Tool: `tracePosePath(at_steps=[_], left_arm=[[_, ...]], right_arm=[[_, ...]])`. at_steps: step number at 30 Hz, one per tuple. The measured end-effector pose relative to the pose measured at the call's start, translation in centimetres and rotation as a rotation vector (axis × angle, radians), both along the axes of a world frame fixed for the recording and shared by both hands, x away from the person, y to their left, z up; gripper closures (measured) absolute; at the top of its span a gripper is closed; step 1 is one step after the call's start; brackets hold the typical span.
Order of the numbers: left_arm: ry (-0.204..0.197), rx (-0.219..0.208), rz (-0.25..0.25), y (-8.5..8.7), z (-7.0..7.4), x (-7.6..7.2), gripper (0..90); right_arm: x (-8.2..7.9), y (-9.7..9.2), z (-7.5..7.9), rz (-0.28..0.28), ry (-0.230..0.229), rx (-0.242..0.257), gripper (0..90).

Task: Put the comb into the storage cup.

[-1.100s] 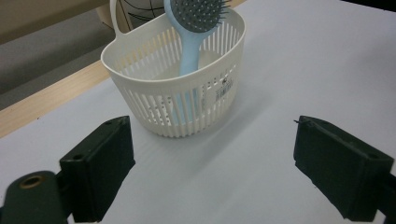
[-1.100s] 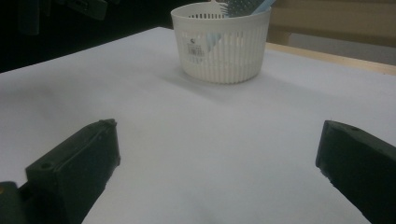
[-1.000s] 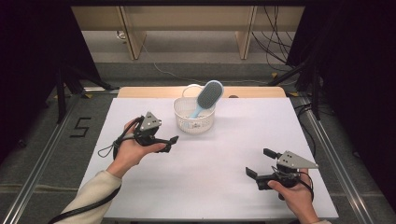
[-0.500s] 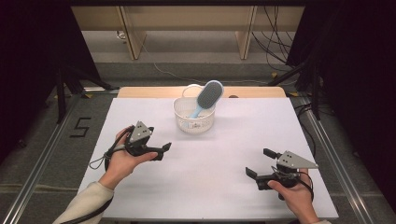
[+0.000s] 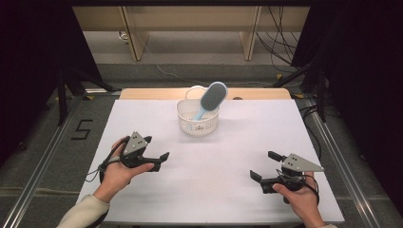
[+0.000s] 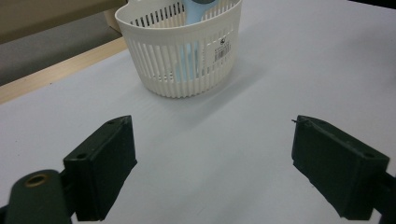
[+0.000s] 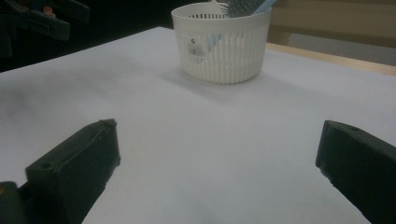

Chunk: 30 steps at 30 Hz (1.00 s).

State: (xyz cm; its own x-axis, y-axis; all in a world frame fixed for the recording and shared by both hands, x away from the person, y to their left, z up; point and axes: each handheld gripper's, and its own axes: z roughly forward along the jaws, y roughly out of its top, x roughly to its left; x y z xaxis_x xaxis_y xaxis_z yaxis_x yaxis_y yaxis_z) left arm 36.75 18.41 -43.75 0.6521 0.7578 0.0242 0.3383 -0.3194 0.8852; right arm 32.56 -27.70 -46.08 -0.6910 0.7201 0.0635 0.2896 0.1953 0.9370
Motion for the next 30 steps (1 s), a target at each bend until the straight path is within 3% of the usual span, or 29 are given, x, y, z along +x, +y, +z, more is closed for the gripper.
tracePosePath(at_steps=[11,30], left_arm=[[-0.011,-0.009,0.007,0.7,-0.6,-1.1,13.2],[0.024,-0.006,0.059,3.2,-1.9,-2.7,10.6]], right_arm=[[0.0,0.0,0.0,0.002,-0.002,0.001,0.4],[0.0,0.0,0.0,0.003,-0.003,0.000,0.5]])
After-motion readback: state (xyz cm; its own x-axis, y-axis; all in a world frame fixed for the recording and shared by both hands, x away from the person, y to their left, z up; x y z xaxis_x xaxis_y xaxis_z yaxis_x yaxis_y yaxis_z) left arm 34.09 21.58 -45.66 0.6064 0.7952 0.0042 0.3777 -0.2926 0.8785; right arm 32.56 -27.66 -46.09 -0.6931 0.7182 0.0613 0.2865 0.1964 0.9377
